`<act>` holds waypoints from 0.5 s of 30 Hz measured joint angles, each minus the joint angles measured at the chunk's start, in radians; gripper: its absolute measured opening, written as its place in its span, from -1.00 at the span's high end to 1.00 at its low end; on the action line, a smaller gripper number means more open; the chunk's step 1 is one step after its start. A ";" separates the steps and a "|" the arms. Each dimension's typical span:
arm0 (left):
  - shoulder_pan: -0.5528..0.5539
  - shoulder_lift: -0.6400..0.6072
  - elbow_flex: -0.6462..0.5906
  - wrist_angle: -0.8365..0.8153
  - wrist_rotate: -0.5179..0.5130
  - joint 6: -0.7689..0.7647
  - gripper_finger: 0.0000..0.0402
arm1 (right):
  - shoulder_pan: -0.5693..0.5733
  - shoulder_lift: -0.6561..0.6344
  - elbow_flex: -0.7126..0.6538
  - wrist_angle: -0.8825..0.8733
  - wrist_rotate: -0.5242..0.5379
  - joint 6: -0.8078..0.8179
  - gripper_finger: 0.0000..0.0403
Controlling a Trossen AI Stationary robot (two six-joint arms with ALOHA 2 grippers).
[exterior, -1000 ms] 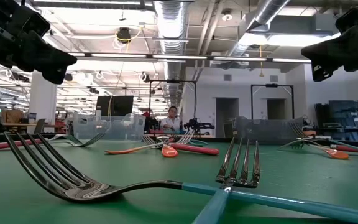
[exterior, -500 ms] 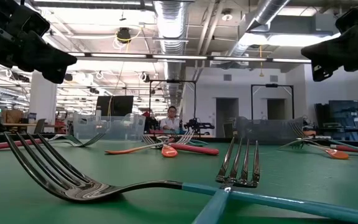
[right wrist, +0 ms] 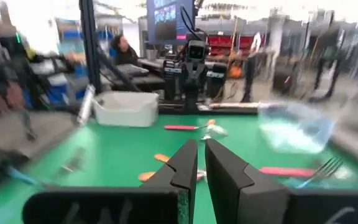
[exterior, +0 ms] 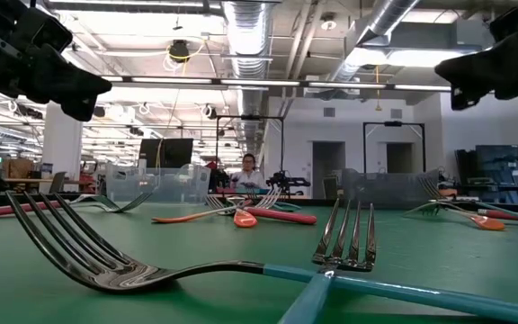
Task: Sort silverware by color (type)
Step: Put the blue fork into the black bin
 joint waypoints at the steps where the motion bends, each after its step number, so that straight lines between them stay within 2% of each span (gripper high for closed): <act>1: 0.000 0.000 0.000 0.000 0.000 -0.007 1.00 | 0.001 0.000 0.000 -0.003 0.001 0.026 0.71; 10: 0.000 0.000 -0.003 0.024 0.004 0.024 1.00 | 0.073 0.070 0.000 -0.008 -0.022 0.295 0.71; 15: 0.000 0.000 -0.009 0.037 0.034 -0.001 1.00 | 0.100 0.113 0.000 0.086 0.096 0.400 0.71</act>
